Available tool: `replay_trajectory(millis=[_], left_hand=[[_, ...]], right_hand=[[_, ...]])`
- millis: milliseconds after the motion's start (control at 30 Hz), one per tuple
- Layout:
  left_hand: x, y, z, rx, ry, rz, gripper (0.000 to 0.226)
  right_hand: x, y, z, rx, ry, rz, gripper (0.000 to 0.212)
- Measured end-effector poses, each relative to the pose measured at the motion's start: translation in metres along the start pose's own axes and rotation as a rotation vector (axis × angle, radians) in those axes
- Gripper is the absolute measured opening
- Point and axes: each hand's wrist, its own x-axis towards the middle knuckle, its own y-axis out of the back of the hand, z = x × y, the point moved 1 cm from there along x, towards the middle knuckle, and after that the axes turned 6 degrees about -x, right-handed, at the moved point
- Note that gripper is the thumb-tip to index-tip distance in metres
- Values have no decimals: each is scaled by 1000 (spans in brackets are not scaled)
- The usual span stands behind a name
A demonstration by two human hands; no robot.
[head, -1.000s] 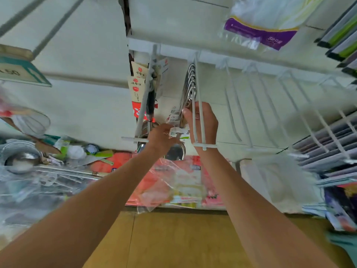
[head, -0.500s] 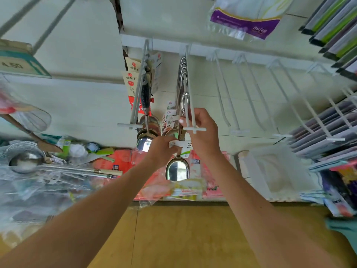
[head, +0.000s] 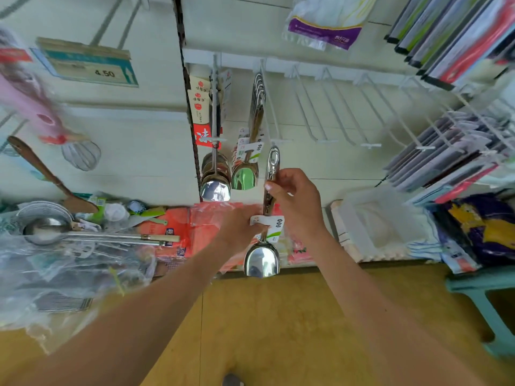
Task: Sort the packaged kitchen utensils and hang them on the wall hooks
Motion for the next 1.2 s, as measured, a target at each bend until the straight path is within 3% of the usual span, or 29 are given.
replay_trajectory(millis=[233,333,533,633,767,833,900,1033,1200], left_hand=[[-66,45,-39,-85,54,9,3],[-103,96,-69,-102,96,84,22],[-221,222,-163,-309,312,343,11],[-295,277,-206,-429,405,536,30],[-390,320,-261,-522,515,717,15],[-432,334,-289,-597,557,849,18],[-465,343,-318,-629,611,948,24],[-506,345,-378,-729,723,1091,8],[-527,331,-449,-837,764,1222,21]], right_hand=[[-53,-55,-43,22,18,-97,16],[-72,-114,-76,13,58,-202,16],[-137,-283,-151,-12,170,-500,18],[-186,-369,-196,-46,267,-648,20],[-261,-468,-240,-68,371,-849,17],[-298,-513,-253,-72,414,-954,14],[-330,-555,-259,-81,454,-1056,13],[-381,-633,-246,-121,517,-1221,12],[-426,-722,-198,-223,607,-1384,9]])
